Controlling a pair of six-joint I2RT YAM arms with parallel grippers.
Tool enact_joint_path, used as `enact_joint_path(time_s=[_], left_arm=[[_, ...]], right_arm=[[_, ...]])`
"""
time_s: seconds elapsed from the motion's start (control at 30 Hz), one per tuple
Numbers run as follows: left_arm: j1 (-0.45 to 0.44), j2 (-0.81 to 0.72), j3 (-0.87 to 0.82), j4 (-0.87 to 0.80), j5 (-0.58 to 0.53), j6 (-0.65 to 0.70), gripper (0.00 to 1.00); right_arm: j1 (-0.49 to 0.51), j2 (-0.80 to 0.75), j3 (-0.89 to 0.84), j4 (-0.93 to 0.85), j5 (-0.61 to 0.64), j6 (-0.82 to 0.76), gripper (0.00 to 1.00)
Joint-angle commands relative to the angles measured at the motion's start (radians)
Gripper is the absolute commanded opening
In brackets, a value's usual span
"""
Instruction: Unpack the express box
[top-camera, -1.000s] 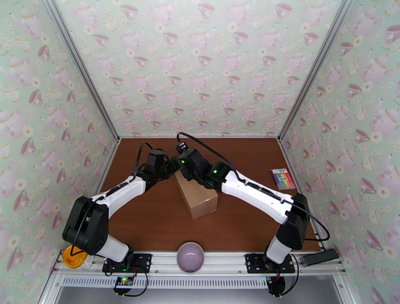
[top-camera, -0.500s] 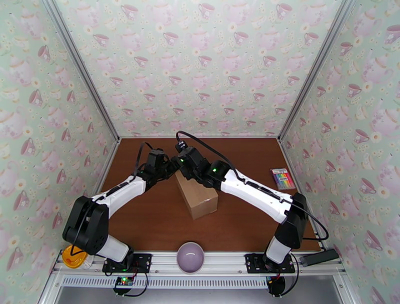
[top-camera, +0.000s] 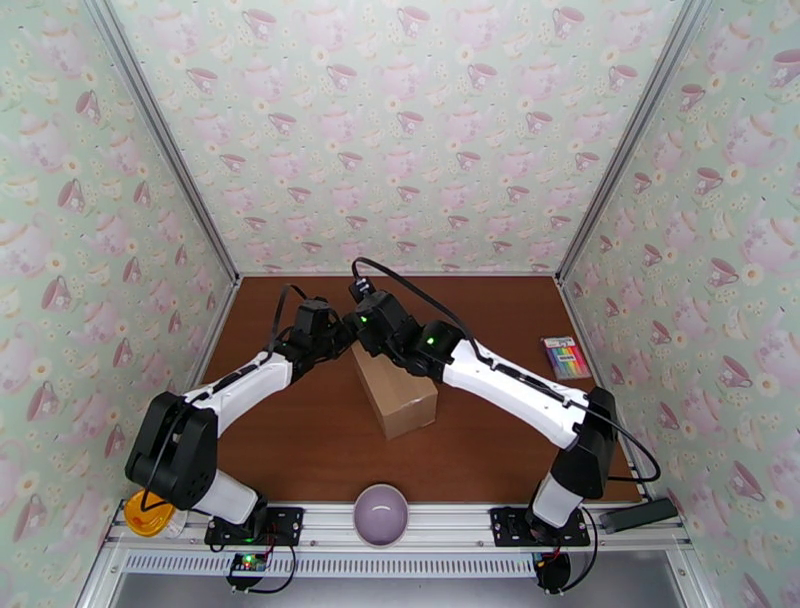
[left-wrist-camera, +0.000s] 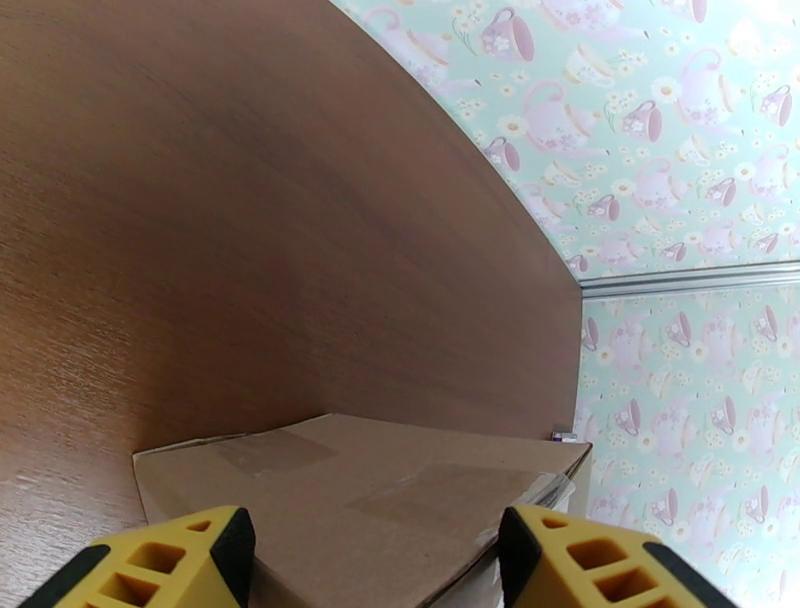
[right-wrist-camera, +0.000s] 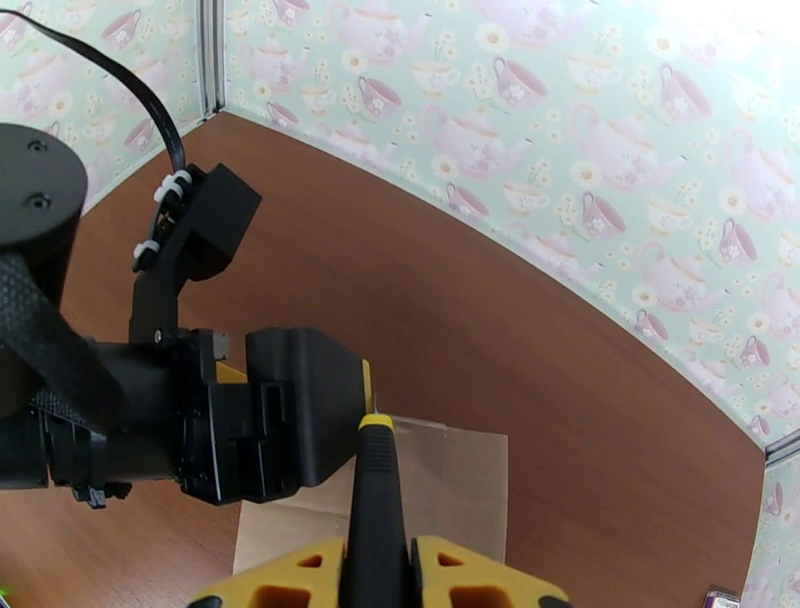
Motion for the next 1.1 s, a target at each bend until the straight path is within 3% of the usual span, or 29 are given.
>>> enact_joint_path(time_s=[0.0, 0.3, 1.07], left_arm=[[-0.01, 0.034, 0.008, -0.077, 0.004, -0.011, 0.7], [-0.01, 0.021, 0.009, -0.086, -0.006, -0.016, 0.69], [-0.012, 0.023, 0.009, -0.1, -0.01, -0.016, 0.69]], right_arm=[[0.006, -0.04, 0.026, 0.007, 0.027, 0.01, 0.0], [0.008, -0.073, -0.014, -0.041, 0.069, 0.027, 0.0], [0.025, -0.089, -0.049, -0.065, 0.009, 0.088, 0.0]])
